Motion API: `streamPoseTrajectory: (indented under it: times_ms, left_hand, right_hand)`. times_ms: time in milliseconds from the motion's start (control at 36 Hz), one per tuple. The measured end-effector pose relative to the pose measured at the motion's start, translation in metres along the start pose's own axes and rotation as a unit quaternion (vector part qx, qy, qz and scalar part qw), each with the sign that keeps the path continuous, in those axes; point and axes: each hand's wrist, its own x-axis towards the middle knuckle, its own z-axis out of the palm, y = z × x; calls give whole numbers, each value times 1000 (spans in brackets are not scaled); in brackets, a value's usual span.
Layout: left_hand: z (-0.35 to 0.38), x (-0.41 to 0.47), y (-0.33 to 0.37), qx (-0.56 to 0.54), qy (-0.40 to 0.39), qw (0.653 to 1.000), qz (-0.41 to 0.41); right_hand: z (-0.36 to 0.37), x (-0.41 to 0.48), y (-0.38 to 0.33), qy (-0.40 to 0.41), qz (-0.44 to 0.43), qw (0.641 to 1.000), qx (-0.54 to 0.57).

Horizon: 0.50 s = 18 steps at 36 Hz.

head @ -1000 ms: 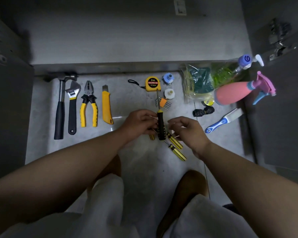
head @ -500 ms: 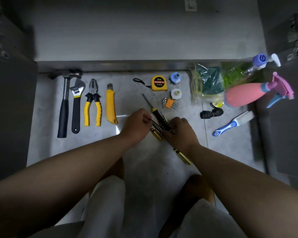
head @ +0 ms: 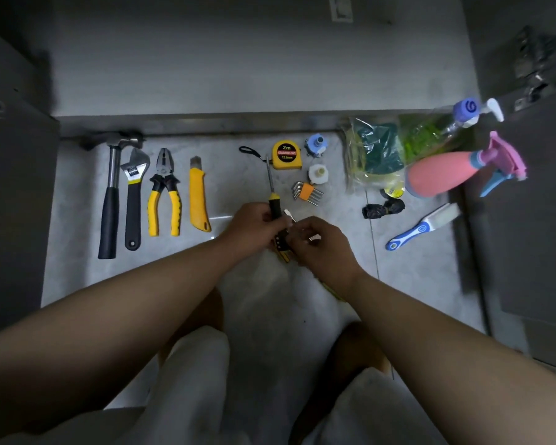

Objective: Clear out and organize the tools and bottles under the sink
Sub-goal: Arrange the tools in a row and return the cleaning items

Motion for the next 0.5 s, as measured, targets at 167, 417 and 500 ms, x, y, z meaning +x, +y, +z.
streamPoseTrajectory:
  times_ms: [167, 417, 500]
  left_hand:
    - [-33, 7, -13, 186, 106, 977, 0]
    - [-51, 9, -20, 277, 141, 950, 10]
    - [-52, 10, -16, 291, 160, 943, 24]
  right_hand:
    - [-19, -18, 44, 28, 87, 965, -247]
    - [-14, -17, 57, -4, 98, 943, -319]
    - [-12, -17, 48, 4, 55, 946, -320]
